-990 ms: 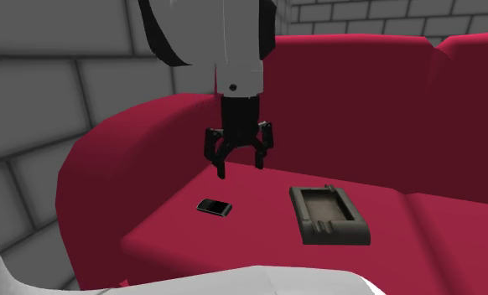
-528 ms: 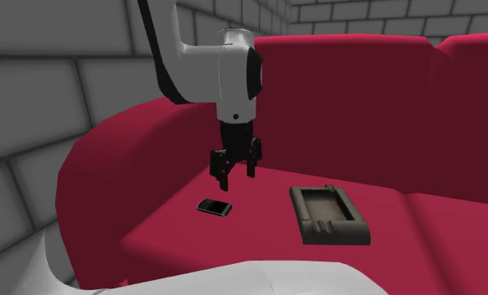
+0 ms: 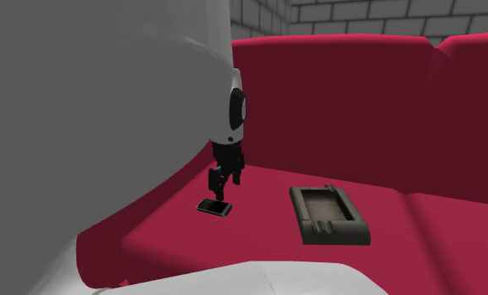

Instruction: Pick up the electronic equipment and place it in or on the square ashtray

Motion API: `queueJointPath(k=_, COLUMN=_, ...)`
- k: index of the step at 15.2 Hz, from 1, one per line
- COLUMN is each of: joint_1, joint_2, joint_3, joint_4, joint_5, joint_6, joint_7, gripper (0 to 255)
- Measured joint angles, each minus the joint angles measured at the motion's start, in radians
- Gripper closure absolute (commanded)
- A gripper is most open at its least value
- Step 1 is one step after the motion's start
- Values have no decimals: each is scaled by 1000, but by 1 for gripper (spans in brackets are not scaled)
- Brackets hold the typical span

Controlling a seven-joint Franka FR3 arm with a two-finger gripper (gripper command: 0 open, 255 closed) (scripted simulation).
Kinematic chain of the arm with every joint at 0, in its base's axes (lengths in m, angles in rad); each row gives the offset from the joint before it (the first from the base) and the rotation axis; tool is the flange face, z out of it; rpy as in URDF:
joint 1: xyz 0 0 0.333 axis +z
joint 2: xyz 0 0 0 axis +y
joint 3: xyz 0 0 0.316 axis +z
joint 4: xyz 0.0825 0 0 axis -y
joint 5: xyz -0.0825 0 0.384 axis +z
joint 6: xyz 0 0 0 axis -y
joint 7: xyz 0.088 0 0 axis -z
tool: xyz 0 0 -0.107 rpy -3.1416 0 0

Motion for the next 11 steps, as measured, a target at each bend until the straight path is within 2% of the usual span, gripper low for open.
queueJointPath(k=6, joint_1=-34, joint_2=205, joint_3=89, joint_4=163, joint_5=39, joint_6=76, joint_7=-189, gripper=0)
queueJointPath(k=11, joint_1=-43, joint_2=290, joint_3=118, joint_4=213, joint_5=47, joint_6=120, joint_7=-231, gripper=0)
